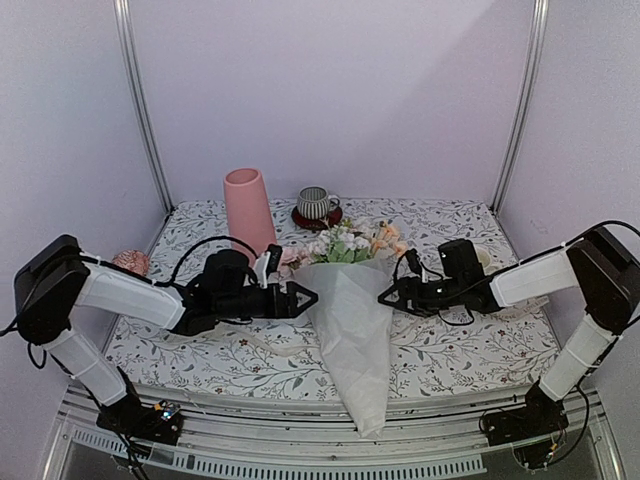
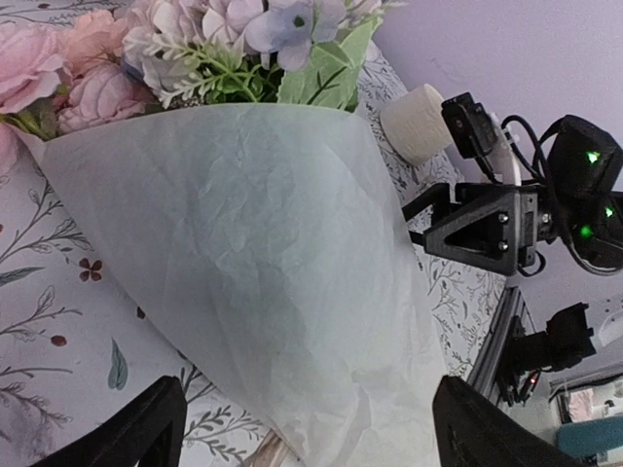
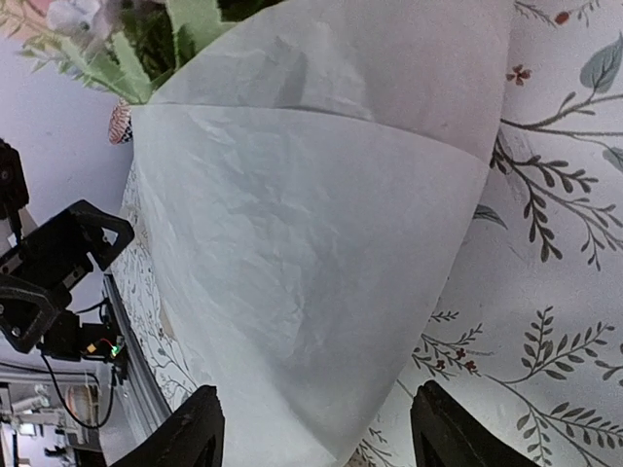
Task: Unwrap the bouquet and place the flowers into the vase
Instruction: Adjust the folded wrapping paper at the center of the board.
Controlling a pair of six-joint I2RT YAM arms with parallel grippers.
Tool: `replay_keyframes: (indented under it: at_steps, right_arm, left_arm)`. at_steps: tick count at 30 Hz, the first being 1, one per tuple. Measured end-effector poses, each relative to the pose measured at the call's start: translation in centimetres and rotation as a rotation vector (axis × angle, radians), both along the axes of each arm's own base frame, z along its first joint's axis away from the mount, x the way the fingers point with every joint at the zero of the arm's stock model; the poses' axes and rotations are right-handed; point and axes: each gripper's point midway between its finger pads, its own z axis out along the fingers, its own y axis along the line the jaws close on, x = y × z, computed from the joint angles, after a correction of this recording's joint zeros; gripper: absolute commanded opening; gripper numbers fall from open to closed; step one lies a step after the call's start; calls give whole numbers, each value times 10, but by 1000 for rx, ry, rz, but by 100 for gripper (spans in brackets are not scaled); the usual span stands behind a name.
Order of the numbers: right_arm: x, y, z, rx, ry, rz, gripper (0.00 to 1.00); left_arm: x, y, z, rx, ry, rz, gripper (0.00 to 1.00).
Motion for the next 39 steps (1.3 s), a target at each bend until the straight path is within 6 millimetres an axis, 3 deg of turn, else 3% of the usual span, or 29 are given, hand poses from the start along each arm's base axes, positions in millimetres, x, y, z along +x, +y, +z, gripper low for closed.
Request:
replay_keyframes:
  at_steps: [3, 7, 15, 20, 25, 39]
  right_arm:
    - [-1, 2, -2, 18, 11, 11, 57]
    - [-3, 2, -1, 45, 14, 15, 46]
    - [-7, 3, -14, 65, 53, 23, 43]
    - [-12, 3, -21, 76, 75, 31, 28]
    - [-12, 3, -19, 92, 73, 34, 4]
    - [-19, -16, -17, 100, 70, -9, 3]
  left_arm:
    - [5, -7, -6, 0, 6, -8, 87]
    - [7, -11, -17, 4, 26, -14, 74]
    - [12, -16, -41, 14, 80, -26, 71]
    - [13, -19, -43, 6, 87, -30, 71]
    - [13, -21, -45, 0, 92, -35, 71]
    - [14, -28, -60, 10, 120, -57, 72]
